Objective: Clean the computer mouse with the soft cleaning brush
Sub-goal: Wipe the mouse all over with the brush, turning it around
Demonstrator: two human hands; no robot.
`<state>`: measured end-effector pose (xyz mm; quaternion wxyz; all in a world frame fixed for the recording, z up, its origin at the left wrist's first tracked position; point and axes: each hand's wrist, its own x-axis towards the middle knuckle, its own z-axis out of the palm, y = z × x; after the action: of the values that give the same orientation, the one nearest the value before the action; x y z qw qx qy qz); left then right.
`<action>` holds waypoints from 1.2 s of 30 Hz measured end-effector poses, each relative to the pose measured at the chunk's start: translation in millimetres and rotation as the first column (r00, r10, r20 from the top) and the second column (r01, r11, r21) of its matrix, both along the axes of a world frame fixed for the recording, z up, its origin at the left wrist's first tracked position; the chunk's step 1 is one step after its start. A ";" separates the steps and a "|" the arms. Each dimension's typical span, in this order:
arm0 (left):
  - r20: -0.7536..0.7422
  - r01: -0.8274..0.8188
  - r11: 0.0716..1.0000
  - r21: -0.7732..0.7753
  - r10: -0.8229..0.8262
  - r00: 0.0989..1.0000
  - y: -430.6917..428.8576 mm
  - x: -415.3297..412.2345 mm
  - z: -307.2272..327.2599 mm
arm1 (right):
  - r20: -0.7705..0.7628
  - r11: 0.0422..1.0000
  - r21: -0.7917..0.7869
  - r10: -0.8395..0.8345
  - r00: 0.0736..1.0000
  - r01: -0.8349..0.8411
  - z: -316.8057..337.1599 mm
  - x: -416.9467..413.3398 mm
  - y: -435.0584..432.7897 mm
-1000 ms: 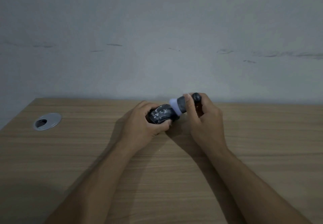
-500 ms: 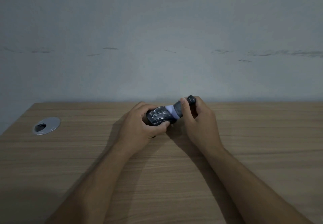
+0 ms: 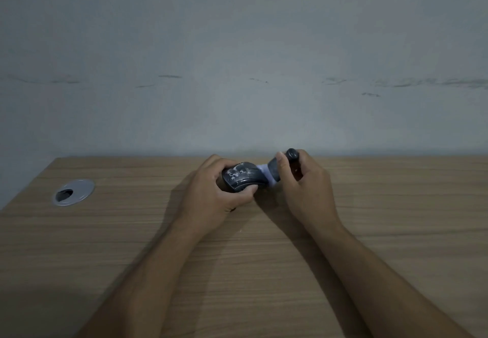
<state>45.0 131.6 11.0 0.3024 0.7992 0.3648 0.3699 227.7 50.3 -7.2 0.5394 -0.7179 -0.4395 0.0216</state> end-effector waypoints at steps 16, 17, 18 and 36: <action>-0.042 -0.005 1.000 0.026 0.006 0.999 1.4 2.5 -1.8 | -0.035 0.998 -0.038 -0.042 0.999 0.041 5.1 -2.0 -0.8; -0.041 -0.020 1.000 0.017 0.021 0.999 1.7 3.3 -1.7 | -0.046 0.999 0.013 -0.049 0.998 0.050 8.7 -4.8 -1.5; -0.041 -0.038 0.999 0.013 0.038 0.998 2.2 3.9 -1.7 | -0.053 0.996 0.078 -0.044 0.998 0.048 13.4 -9.1 -2.3; -0.061 -0.067 0.998 -0.004 0.067 0.996 3.3 7.4 -2.0 | -0.032 0.976 0.208 0.078 0.996 -0.070 25.4 -23.9 -8.0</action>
<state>52.4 134.9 8.9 0.2808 0.7965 0.4015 0.3543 203.8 42.3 18.2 0.6185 -0.6406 -0.4549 0.0103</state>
